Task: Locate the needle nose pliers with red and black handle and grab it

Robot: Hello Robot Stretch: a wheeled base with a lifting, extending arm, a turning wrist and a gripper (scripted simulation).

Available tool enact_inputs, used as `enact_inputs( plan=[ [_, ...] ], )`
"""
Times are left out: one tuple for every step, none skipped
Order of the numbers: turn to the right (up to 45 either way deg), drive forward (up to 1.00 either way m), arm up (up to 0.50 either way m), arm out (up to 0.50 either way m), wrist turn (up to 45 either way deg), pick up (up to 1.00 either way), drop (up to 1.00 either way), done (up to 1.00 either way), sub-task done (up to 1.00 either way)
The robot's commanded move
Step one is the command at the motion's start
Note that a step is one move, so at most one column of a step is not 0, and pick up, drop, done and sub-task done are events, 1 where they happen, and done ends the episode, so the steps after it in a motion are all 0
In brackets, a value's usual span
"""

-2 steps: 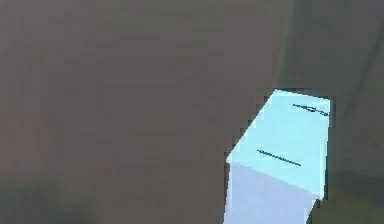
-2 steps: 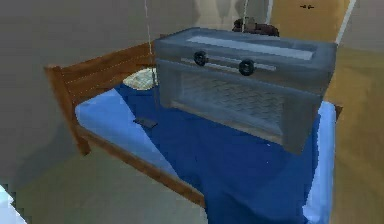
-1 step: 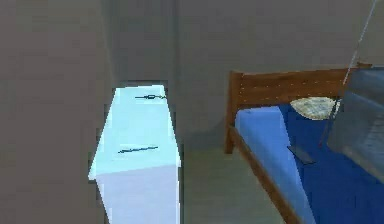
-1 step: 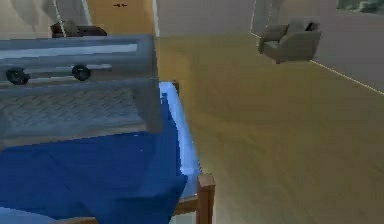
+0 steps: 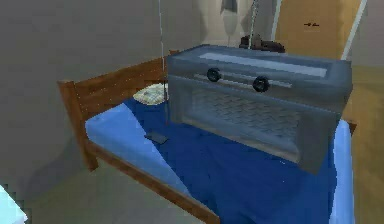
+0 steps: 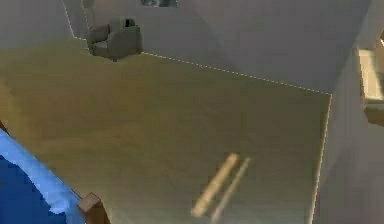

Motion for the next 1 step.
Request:
enact_inputs(
  plan=[
    [33.0, 0.00, 0.00, 0.00, 0.0, 0.00, 0.00, 0.00, 0.00]
  ],
)
